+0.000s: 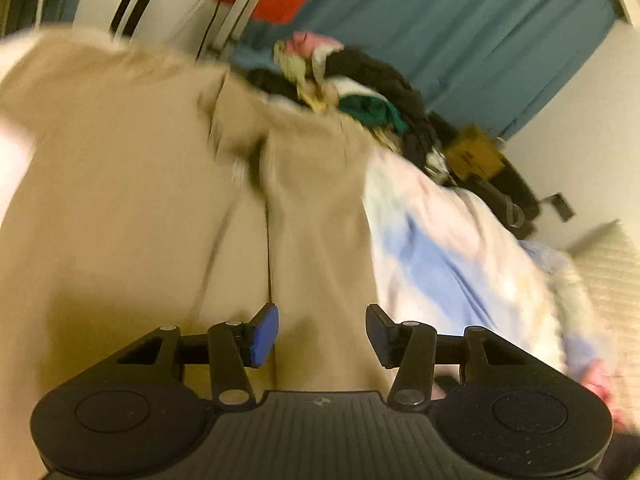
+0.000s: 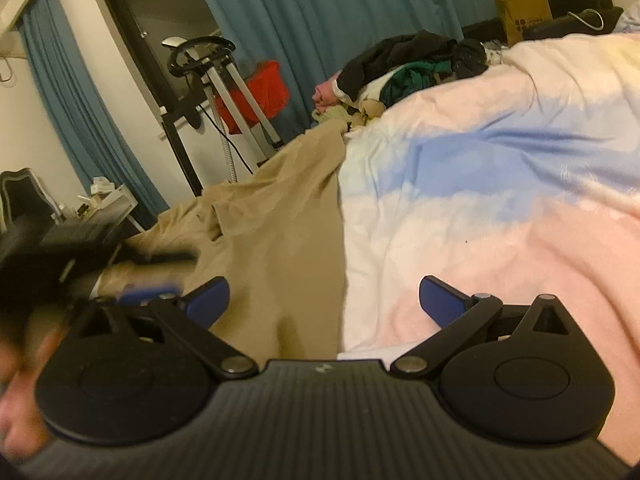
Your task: Fold clothes
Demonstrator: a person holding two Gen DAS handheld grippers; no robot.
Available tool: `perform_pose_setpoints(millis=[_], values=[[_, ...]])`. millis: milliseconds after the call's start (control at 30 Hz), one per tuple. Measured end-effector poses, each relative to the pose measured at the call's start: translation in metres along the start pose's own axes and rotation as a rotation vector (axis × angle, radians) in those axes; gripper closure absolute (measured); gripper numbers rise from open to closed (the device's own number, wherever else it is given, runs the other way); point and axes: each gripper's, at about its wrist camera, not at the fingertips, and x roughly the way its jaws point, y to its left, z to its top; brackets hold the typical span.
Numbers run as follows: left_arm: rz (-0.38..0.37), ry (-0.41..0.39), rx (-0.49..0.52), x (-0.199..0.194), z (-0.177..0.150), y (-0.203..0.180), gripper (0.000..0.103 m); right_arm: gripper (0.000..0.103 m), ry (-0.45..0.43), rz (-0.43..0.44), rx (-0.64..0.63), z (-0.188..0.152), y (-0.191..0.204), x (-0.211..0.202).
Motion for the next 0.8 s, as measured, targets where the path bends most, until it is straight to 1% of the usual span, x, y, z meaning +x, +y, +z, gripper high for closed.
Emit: perform_pose_setpoints(millis=[33,133,200,267,300,400,433,500,567,600,633,667,733,800], values=[[-0.014,0.029,-0.038,-0.008,-0.016,0.004,0.052,0.000,-0.006,0.003,-0.004,0.001,0.001,-0.004],[-0.046,0.150,-0.142,-0.018,-0.059,0.018,0.052,0.000,-0.030,-0.002,-0.019,0.002,0.005,-0.019],[-0.048,0.197,-0.169,-0.020,-0.080,0.023,0.053,0.000,-0.043,-0.010,-0.022,0.003,0.006,-0.029],[-0.035,0.225,-0.152,-0.022,-0.091,0.024,0.054,0.000,-0.055,-0.015,-0.014,0.004,0.007,-0.041],[-0.021,0.229,-0.128,-0.021,-0.091,0.022,0.054,0.000,-0.059,-0.017,-0.009,0.005,0.007,-0.046],[-0.032,0.246,-0.071,-0.023,-0.093,0.018,0.053,0.000,-0.070,-0.020,0.018,0.006,0.008,-0.061],[-0.039,0.261,-0.069,-0.023,-0.096,0.018,0.053,0.000,-0.071,-0.019,0.024,0.006,0.008,-0.066],[-0.061,0.296,-0.088,-0.023,-0.103,0.020,0.057,0.000,-0.075,-0.015,0.027,0.005,0.009,-0.074],[-0.086,0.329,-0.112,-0.023,-0.109,0.022,0.063,0.000,-0.073,-0.007,0.019,0.003,0.012,-0.079],[-0.096,0.345,-0.122,-0.022,-0.111,0.023,0.063,0.000,-0.069,-0.002,0.015,0.002,0.013,-0.081],[-0.095,0.356,-0.125,-0.022,-0.113,0.023,0.067,0.000,-0.064,0.004,0.010,0.001,0.015,-0.083],[-0.085,0.364,-0.117,-0.019,-0.112,0.021,0.080,0.000,-0.060,0.009,0.005,0.000,0.016,-0.085],[-0.050,0.361,-0.099,-0.017,-0.113,0.012,0.099,0.000,-0.058,0.014,-0.012,-0.002,0.019,-0.088],[-0.038,0.336,-0.080,-0.024,-0.114,0.009,0.099,0.000,-0.063,0.016,-0.025,-0.002,0.022,-0.092]])
